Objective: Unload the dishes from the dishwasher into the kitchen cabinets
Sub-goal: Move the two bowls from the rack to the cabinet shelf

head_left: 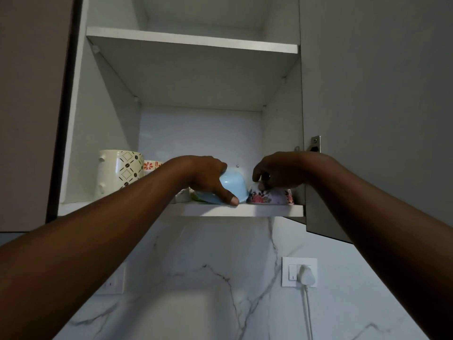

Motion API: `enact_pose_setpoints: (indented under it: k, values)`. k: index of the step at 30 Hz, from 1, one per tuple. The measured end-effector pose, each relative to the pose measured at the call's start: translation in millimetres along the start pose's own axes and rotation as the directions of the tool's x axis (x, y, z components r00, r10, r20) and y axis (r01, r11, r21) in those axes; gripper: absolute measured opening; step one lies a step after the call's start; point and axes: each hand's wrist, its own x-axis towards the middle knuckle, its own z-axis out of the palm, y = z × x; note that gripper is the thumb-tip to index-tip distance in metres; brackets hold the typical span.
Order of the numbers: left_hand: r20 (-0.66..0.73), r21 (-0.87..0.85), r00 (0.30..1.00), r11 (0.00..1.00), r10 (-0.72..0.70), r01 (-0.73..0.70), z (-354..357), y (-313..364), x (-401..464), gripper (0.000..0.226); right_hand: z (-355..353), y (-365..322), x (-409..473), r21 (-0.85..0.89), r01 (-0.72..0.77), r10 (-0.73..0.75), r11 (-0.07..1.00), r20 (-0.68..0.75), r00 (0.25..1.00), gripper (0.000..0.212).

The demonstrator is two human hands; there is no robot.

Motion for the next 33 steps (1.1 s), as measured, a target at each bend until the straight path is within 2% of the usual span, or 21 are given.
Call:
enact_pose_setpoints:
  k: [11, 17, 20, 27, 30, 33]
  values:
    - [0.114, 0.030, 0.989, 0.996, -0.090, 0.087, -9.3, -11.4, 0.3, 0.088, 17.6, 3.9, -0.5, 0.039, 0.011, -0.006, 0.999, -0.129, 0.992, 0.034]
    - [0.184, -0.265, 0.979, 0.955, -0.083, 0.131, -34.5, -6.3, -14.5, 0.076, 19.8, 5.1, -1.8, 0.057, 0.010, -0.001, 0.998, -0.152, 0.988, 0.035]
    - [0.247, -0.341, 0.969, 0.933, -0.027, 0.113, -39.1, -4.9, -17.8, 0.079, 20.5, 5.9, -2.6, 0.066, 0.012, -0.002, 0.998, -0.151, 0.989, 0.036]
    - [0.302, -0.317, 0.953, 0.939, -0.030, 0.130, -20.0, -3.0, -2.4, 0.059, 20.8, 5.0, 0.2, 0.045, 0.006, 0.002, 0.999, -0.163, 0.987, 0.034]
    - [0.302, -0.280, 0.948, 0.941, -0.100, 0.189, -15.5, -7.0, 8.4, 0.060, 23.8, 5.9, 0.2, 0.037, 0.002, 0.005, 0.999, -0.176, 0.984, 0.034]
    - [0.306, -0.238, 0.947, 0.956, -0.096, 0.174, -9.7, -13.9, 12.0, 0.063, 25.2, 6.4, -0.1, 0.043, 0.009, -0.001, 0.999, -0.189, 0.982, 0.035]
